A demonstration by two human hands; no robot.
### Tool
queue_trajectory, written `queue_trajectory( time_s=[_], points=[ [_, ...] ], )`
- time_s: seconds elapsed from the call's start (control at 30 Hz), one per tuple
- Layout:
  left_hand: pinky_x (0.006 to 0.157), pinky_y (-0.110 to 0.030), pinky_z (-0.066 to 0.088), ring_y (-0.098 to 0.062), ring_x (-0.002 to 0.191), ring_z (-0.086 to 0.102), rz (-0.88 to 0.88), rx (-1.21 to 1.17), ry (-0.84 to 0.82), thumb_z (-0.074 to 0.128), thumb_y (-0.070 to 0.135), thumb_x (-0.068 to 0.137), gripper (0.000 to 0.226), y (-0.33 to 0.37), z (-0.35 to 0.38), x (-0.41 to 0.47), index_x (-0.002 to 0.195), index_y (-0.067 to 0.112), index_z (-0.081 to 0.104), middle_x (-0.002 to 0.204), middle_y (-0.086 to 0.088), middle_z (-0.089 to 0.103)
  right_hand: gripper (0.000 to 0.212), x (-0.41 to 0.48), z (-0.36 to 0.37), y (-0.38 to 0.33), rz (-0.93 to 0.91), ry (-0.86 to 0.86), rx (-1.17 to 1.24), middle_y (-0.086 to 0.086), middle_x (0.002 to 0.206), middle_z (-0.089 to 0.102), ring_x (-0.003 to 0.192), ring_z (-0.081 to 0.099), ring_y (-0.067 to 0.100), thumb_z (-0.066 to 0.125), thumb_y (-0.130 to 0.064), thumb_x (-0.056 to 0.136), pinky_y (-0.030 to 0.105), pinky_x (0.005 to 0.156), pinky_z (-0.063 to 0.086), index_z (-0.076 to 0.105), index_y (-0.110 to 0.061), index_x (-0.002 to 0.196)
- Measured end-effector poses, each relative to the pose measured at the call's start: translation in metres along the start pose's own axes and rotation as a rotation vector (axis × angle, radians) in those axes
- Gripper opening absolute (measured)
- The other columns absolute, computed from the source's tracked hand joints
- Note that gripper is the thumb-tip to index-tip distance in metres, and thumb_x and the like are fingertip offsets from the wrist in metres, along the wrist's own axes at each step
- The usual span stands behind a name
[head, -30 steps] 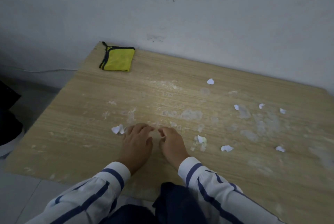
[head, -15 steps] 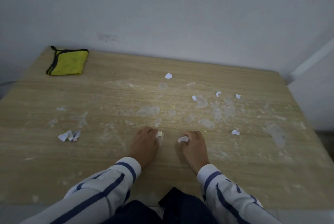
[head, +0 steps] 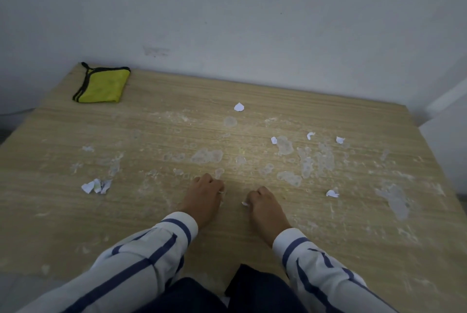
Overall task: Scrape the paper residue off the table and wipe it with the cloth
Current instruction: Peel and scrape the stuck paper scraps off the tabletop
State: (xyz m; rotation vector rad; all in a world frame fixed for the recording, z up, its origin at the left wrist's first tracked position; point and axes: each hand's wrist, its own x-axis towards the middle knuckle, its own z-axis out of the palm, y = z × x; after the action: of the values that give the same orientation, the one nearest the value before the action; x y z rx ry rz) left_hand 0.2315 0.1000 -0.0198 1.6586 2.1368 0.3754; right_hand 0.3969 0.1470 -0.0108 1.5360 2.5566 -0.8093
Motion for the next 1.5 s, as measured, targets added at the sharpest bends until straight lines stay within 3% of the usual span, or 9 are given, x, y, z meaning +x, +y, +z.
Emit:
queue_trajectory(
  time_s=[0.3,0.4,0.53,0.77,0.93,1.03,1.17,1.37,1.5],
  points=[
    [0.061,-0.019,0.036,-0.012,0.074,0.051,-0.179,-0.214,0.065,0.049,0.022,0.093,0.018,-0.014,-0.021,-0.007,0.089,0.013,0.064,0.088,0.003,0.054,0.027,0.015,-0.007,-0.017,0.012,-0.045,0.046,-0.002,0.084,0.041,0.066,0.041,0.013,0.041,-0.019,0.096,0.026,0.071,0.036,0.045,-0.018,0.070],
    [0.052,-0.017,0.035,-0.008,0.063,0.054,-0.257,-0.295,0.137,0.055,0.025,0.092,0.021,-0.036,-0.040,-0.020,0.075,0.016,0.063,0.071,0.009,0.057,0.019,0.021,0.000,-0.046,-0.051,0.005,0.157,0.001,0.089,0.046,0.072,0.046,0.015,0.045,-0.017,0.094,0.025,0.070,0.038,0.054,-0.012,0.077],
    [0.055,-0.026,0.037,-0.015,0.059,0.052,-0.366,-0.367,0.244,0.061,0.027,0.088,0.031,-0.082,-0.066,-0.039,0.059,0.020,0.052,0.064,0.003,0.052,0.016,0.036,0.013,-0.104,-0.142,-0.050,0.272,0.006,0.080,0.059,0.069,0.051,0.016,0.049,-0.014,0.091,0.027,0.063,0.042,0.058,-0.005,0.081],
    [0.069,-0.025,0.035,-0.011,0.069,0.049,-0.501,-0.312,0.429,0.059,0.022,0.089,0.016,-0.156,-0.107,-0.068,0.078,0.014,0.067,0.082,0.004,0.049,0.010,0.058,0.046,-0.207,-0.227,-0.084,0.394,0.005,0.088,0.064,0.075,0.053,0.013,0.054,-0.014,0.090,0.020,0.063,0.038,0.061,-0.007,0.087],
    [0.071,-0.026,0.035,-0.017,0.077,0.048,-0.549,-0.310,0.435,0.055,0.016,0.091,0.013,-0.198,-0.118,-0.069,0.085,0.012,0.065,0.089,-0.001,0.051,0.013,0.074,0.068,-0.253,-0.125,-0.144,0.381,0.007,0.091,0.066,0.073,0.053,0.015,0.053,-0.015,0.089,0.022,0.058,0.039,0.064,-0.006,0.091],
    [0.071,-0.030,0.040,-0.020,0.082,0.050,-0.545,-0.341,0.396,0.057,0.016,0.088,0.004,-0.212,-0.117,-0.064,0.090,0.014,0.060,0.091,0.000,0.051,0.013,0.083,0.079,-0.269,-0.046,-0.153,0.391,0.007,0.093,0.066,0.078,0.057,0.021,0.051,-0.012,0.087,0.028,0.066,0.044,0.063,-0.009,0.092],
    [0.067,-0.031,0.036,-0.022,0.080,0.046,-0.512,-0.268,0.298,0.055,0.014,0.085,0.007,-0.218,-0.112,-0.055,0.080,0.016,0.049,0.081,0.001,0.048,0.015,0.089,0.087,-0.283,-0.014,-0.123,0.393,0.006,0.096,0.066,0.079,0.053,0.016,0.051,-0.008,0.087,0.024,0.068,0.040,0.064,-0.010,0.094],
    [0.085,-0.029,0.041,-0.022,0.093,0.050,-0.344,-0.131,0.236,0.047,0.017,0.093,0.018,-0.226,-0.103,-0.057,0.096,0.013,0.064,0.100,-0.004,0.061,0.026,0.091,0.091,-0.289,-0.065,-0.098,0.297,0.013,0.112,0.063,0.100,0.059,0.027,0.048,-0.012,0.091,0.027,0.084,0.045,0.067,-0.006,0.107],
    [0.089,-0.028,0.039,-0.020,0.098,0.050,-0.293,-0.101,0.169,0.047,0.023,0.092,0.023,-0.231,-0.105,-0.055,0.103,0.015,0.065,0.105,-0.002,0.060,0.026,0.089,0.088,-0.291,-0.099,-0.105,0.251,0.016,0.110,0.062,0.100,0.057,0.031,0.047,-0.011,0.091,0.034,0.088,0.046,0.067,-0.002,0.105]
  ],
)
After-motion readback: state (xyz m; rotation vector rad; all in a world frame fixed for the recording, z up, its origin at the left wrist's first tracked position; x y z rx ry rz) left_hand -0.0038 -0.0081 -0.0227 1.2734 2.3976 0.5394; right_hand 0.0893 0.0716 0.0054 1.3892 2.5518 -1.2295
